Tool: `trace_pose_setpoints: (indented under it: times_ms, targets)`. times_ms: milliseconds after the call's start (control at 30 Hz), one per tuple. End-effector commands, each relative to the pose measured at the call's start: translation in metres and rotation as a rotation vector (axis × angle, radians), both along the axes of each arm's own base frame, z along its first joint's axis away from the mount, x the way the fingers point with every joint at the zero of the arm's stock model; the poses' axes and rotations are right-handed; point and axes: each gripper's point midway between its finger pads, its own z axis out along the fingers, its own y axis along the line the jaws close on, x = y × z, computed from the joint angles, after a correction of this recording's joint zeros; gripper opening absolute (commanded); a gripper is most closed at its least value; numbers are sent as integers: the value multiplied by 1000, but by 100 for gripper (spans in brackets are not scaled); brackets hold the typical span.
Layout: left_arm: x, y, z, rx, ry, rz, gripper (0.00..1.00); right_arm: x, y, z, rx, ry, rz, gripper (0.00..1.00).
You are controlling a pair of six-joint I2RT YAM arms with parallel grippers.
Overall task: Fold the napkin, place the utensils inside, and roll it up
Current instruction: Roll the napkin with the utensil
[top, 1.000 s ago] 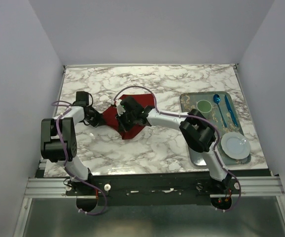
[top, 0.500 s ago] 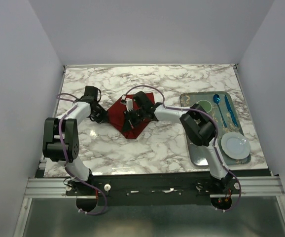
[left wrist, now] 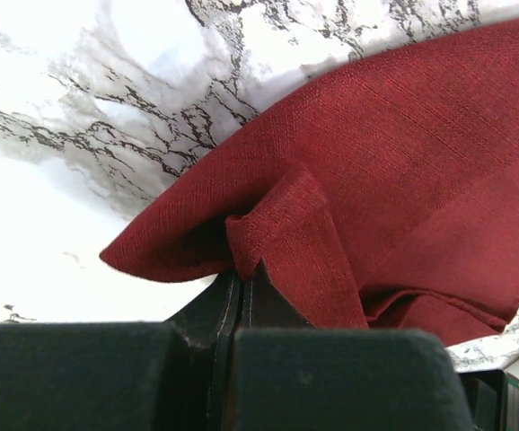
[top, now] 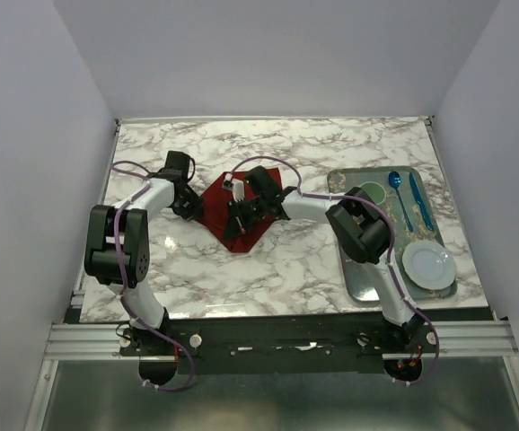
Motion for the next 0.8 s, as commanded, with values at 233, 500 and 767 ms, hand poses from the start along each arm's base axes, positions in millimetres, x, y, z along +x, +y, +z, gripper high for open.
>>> trace_pose_setpoints:
  times_ms: [233, 500, 767]
  targets:
    - [7, 22, 9, 90, -73, 52, 0, -7, -18, 14, -119, -23, -8, 25]
    - [3, 24, 20, 84, -132, 16, 43, -11, -12, 32, -197, -184, -17, 61]
    - [-11, 28, 44, 62, -193, -15, 75, 15, -19, 42, -391, -473, -147, 86]
